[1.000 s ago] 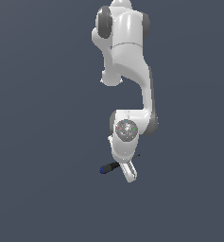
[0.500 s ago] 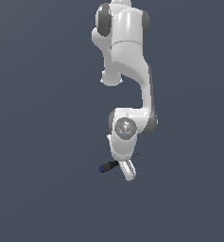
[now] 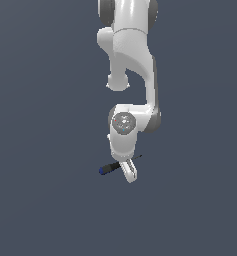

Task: Pick up the object and move it to a goal position.

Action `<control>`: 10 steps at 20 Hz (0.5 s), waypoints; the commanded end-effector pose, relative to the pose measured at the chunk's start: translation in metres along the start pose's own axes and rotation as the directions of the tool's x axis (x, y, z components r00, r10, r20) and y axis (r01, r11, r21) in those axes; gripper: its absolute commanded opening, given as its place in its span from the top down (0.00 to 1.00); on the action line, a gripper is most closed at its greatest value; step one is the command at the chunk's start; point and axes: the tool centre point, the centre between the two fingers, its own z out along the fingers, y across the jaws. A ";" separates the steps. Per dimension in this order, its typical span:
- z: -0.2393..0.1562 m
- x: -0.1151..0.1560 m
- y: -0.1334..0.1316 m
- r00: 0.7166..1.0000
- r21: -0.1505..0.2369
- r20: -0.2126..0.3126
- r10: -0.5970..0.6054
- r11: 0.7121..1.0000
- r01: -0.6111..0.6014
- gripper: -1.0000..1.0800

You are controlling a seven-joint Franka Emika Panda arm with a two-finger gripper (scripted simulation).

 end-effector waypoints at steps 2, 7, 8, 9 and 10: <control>-0.018 0.009 0.019 1.000 0.002 0.000 0.001 1.000 -0.001 1.00; -0.048 0.023 0.054 1.000 0.002 0.001 0.001 1.000 -0.001 1.00; -0.054 0.026 0.061 1.000 0.002 0.001 0.001 1.000 -0.001 1.00; -0.060 0.029 0.068 1.000 0.002 0.001 0.001 1.000 -0.001 1.00; -0.066 0.032 0.074 1.000 0.003 0.001 0.001 1.000 -0.001 1.00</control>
